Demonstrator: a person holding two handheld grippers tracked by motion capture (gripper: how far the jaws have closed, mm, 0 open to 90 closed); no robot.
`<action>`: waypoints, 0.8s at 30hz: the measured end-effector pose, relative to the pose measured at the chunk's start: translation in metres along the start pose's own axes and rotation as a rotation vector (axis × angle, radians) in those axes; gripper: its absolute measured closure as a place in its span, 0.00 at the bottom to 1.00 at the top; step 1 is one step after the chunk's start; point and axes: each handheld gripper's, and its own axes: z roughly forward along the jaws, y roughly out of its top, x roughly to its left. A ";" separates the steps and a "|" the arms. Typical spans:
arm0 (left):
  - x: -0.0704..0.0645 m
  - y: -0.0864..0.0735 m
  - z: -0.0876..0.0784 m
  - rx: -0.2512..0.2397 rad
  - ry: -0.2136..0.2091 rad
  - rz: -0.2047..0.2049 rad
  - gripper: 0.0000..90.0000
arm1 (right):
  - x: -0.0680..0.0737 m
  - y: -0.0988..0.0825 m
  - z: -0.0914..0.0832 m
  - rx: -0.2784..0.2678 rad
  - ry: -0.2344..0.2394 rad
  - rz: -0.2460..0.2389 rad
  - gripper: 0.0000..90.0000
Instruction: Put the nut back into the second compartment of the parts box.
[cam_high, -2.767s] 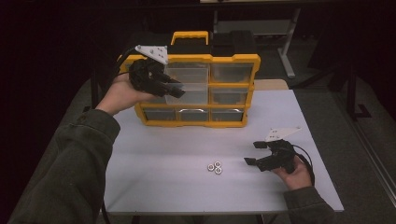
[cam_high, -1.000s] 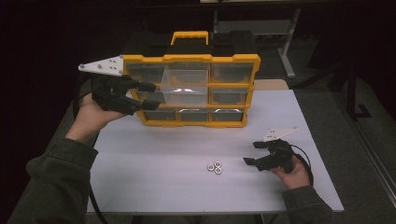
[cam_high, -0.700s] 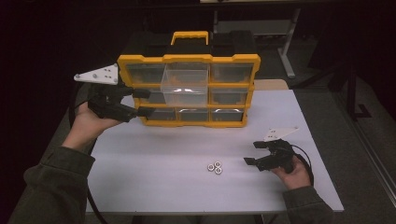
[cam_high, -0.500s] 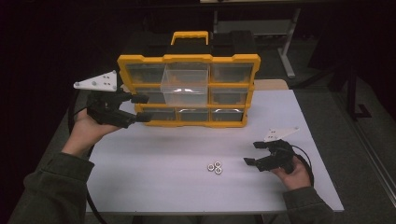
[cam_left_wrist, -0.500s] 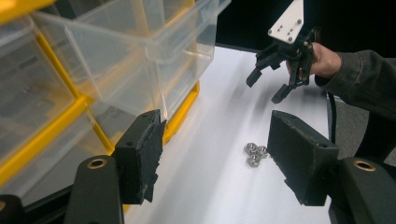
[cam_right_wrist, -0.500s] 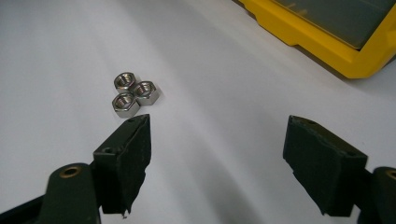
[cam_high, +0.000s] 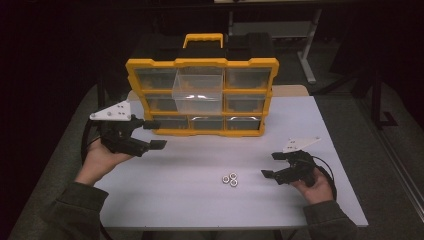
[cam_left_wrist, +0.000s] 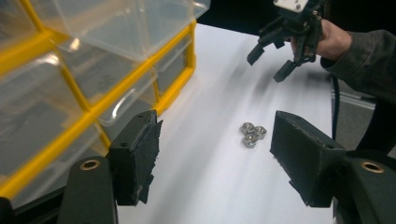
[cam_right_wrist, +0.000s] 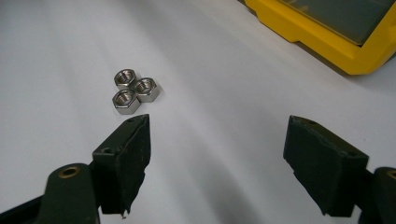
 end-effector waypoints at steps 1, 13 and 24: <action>-0.001 -0.003 0.002 0.009 0.006 0.003 0.35 | 0.000 0.000 0.000 -0.001 0.000 0.002 0.24; -0.001 -0.026 0.007 0.012 0.040 -0.060 0.34 | 0.000 0.001 -0.001 -0.002 0.001 -0.001 0.24; -0.013 -0.042 0.010 -0.014 0.107 -0.082 0.30 | 0.005 0.003 0.001 0.013 0.014 -0.020 0.19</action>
